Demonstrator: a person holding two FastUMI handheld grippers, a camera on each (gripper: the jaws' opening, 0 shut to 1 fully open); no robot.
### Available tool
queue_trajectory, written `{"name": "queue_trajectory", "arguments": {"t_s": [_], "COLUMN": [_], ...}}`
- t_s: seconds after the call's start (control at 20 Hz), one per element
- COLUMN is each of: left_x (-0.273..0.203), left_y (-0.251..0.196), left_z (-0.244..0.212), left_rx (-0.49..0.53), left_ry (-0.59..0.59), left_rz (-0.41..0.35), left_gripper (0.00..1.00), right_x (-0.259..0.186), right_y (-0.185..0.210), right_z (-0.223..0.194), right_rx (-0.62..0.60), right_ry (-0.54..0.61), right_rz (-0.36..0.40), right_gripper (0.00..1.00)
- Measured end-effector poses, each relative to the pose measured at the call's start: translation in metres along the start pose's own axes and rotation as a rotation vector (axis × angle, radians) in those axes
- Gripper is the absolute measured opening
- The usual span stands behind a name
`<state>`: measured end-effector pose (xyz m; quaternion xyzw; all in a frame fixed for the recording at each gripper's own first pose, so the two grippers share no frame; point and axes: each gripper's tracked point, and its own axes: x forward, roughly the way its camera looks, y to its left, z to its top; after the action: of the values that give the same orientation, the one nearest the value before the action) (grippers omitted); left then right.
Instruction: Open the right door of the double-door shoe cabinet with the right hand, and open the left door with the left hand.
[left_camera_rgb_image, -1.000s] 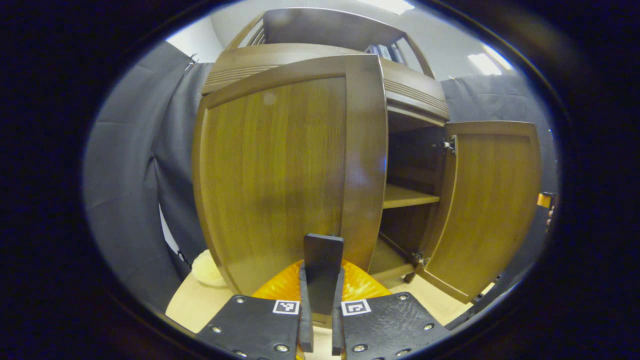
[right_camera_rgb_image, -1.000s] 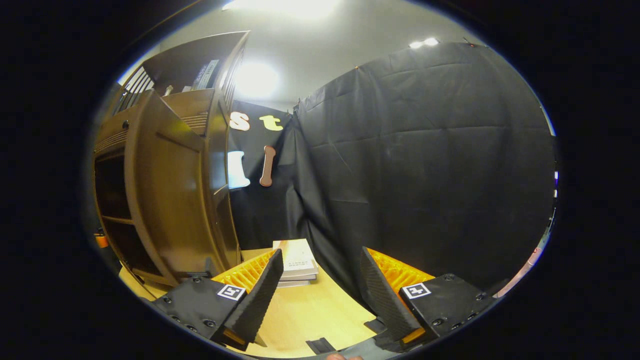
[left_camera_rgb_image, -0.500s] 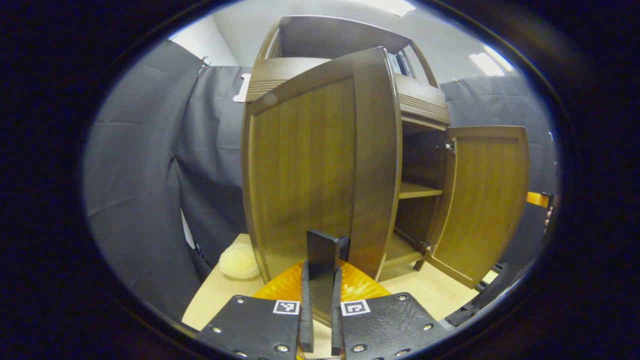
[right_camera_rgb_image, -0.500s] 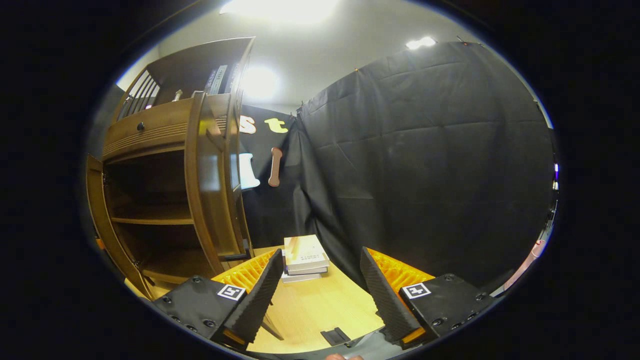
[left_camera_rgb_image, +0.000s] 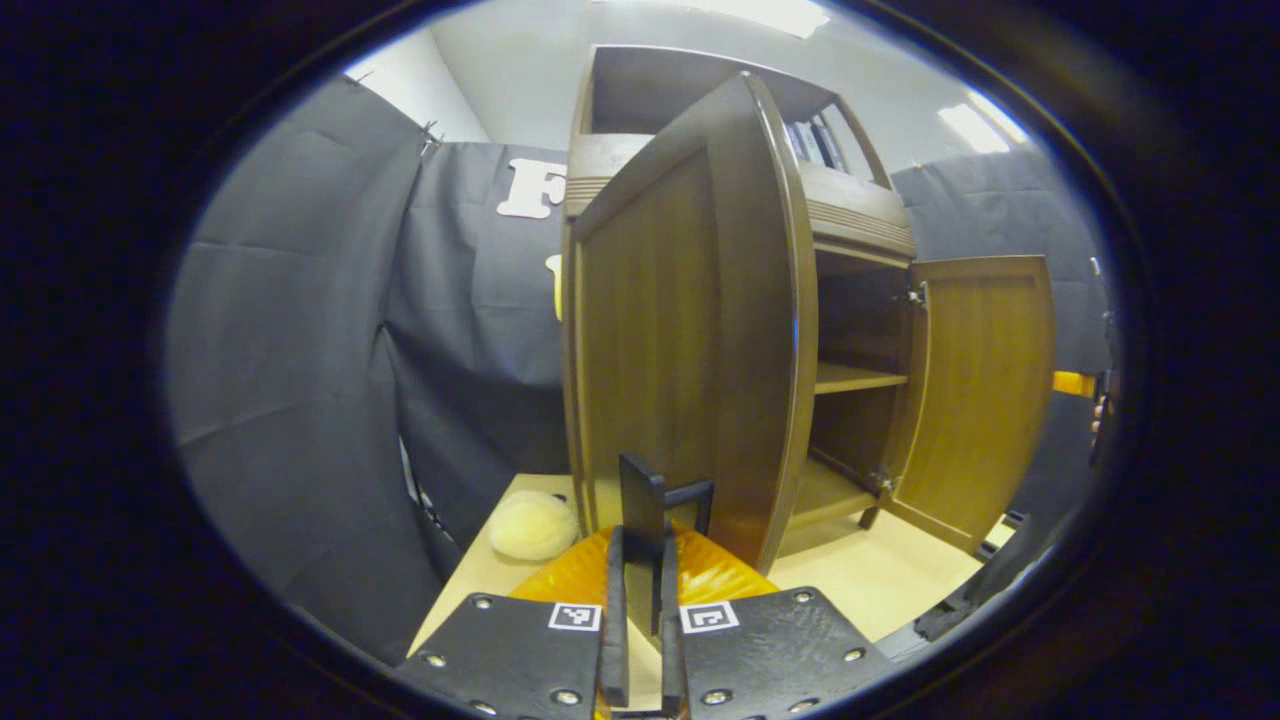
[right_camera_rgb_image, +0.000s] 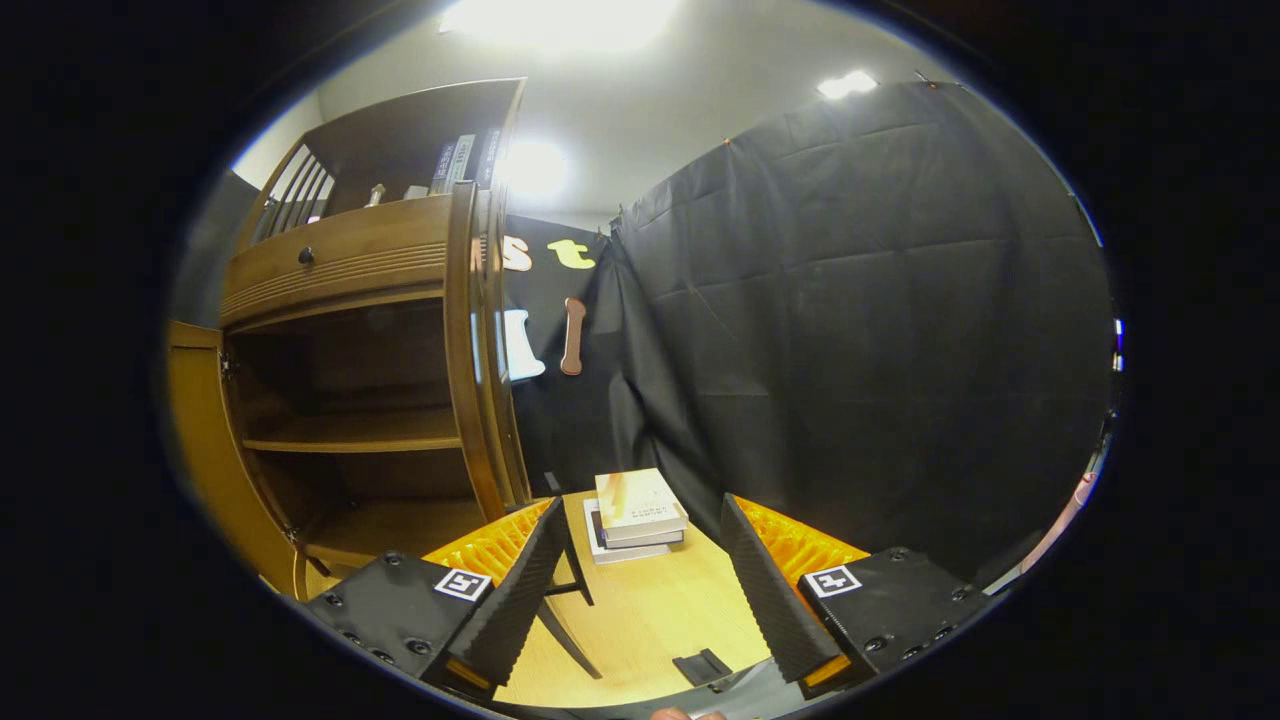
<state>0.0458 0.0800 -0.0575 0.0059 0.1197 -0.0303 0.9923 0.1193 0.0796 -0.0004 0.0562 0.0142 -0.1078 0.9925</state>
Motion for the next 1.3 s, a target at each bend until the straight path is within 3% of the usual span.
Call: {"name": "queue_trajectory", "arguments": {"t_s": [0.3,0.6,0.9,1.05,1.3], "left_x": [-0.012,-0.022,-0.052,-0.078,-0.110], "left_y": [0.081,0.086,0.091,0.076,0.063], "left_z": [-0.008,-0.005,0.004,0.010,0.043], "left_rx": [-0.022,0.057,0.050,0.056,0.027], "left_ry": [-0.020,-0.039,-0.058,-0.071,-0.099], "left_rz": [0.054,0.031,0.145,0.160,0.235], "left_gripper": [0.14,0.14,0.14,0.14,0.54], "right_x": [-0.007,-0.012,-0.018,-0.018,-0.012], "right_y": [0.014,0.022,0.023,0.022,0.014], "right_z": [-0.008,-0.002,-0.013,-0.021,-0.022], "right_rx": [-0.033,-0.052,-0.029,-0.001,-0.006], "right_ry": [0.024,0.009,0.034,0.047,0.063], "right_rz": [0.032,0.047,0.049,0.041,0.048], "right_gripper": [0.98,0.98,0.98,0.98,0.98]}}
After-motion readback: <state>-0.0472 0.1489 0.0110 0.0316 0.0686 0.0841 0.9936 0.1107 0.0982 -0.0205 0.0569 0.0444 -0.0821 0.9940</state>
